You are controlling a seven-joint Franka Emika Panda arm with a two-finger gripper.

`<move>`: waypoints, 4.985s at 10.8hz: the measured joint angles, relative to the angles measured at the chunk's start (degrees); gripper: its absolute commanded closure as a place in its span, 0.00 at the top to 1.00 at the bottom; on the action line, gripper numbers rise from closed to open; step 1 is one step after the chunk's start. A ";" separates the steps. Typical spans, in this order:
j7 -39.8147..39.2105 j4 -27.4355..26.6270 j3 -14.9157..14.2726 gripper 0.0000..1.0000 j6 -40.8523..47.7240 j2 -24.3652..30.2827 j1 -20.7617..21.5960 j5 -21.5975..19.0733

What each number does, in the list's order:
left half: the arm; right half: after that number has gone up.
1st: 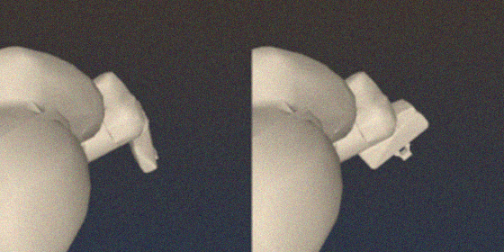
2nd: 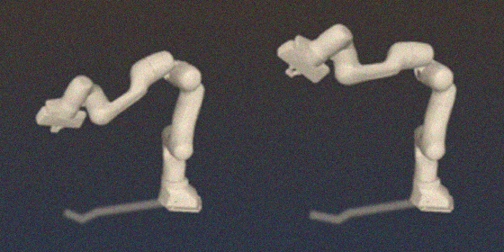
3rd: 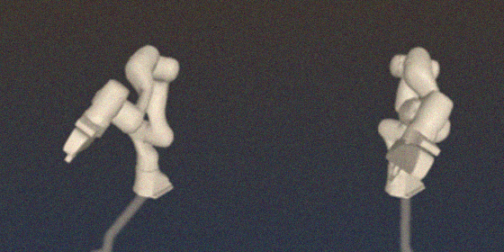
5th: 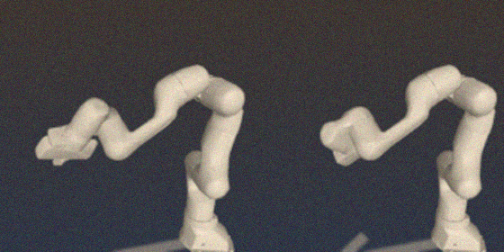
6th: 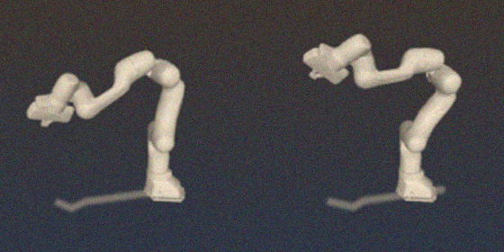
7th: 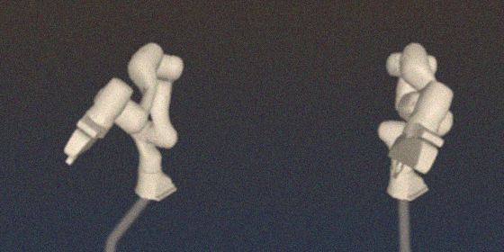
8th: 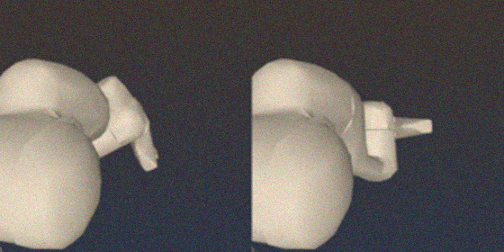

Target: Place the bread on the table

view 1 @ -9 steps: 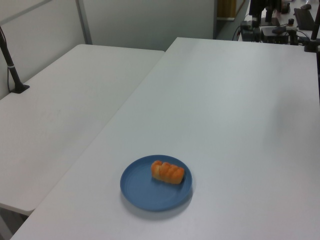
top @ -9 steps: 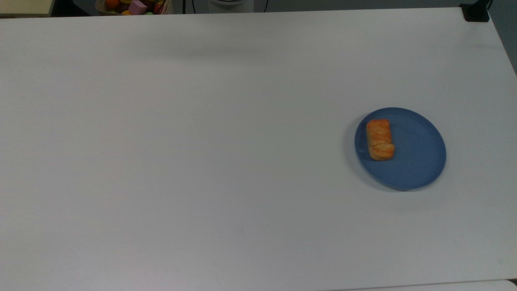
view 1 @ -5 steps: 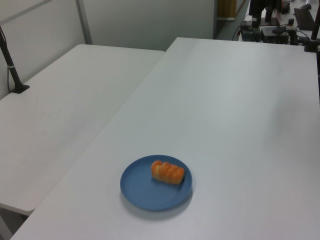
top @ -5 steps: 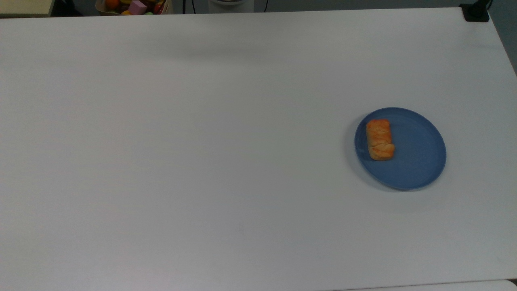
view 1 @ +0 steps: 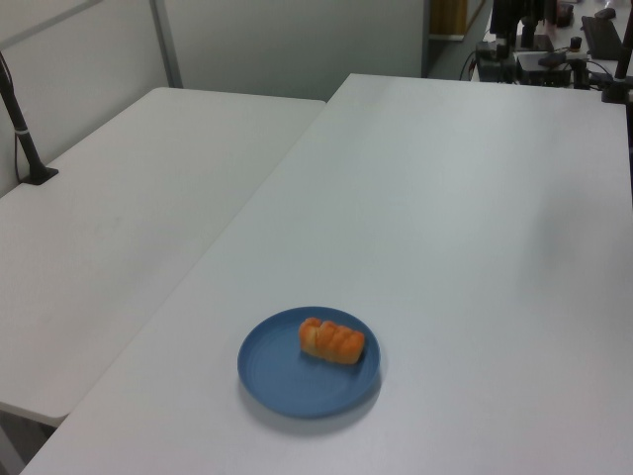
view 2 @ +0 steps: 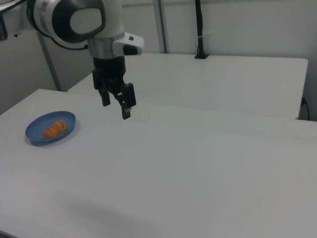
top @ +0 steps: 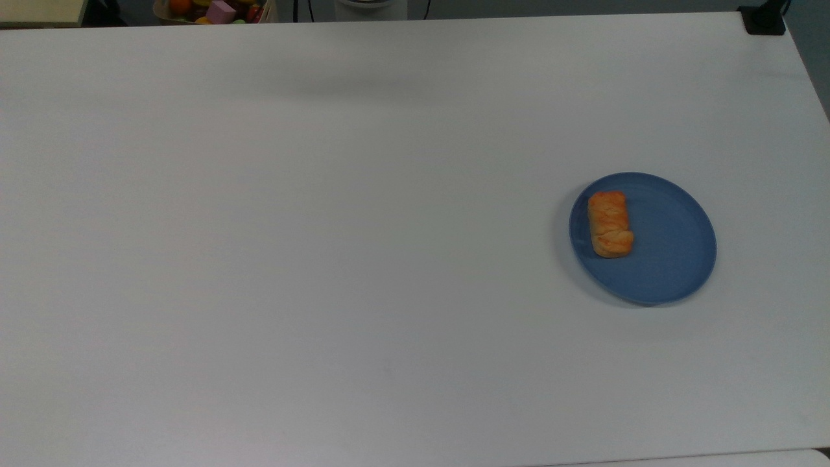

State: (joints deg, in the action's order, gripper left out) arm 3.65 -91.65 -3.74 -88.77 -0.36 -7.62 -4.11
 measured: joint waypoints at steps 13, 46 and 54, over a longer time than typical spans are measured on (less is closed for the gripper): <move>7.96 6.90 1.42 1.00 -18.86 -15.32 26.91 -7.39; 21.78 20.22 1.17 0.00 -36.41 -42.41 43.90 1.08; 17.84 22.03 -0.14 0.00 -20.13 -28.33 34.40 1.07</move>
State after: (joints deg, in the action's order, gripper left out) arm 21.49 -69.61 -3.89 -108.90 -28.69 26.78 -3.04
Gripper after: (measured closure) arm 0.907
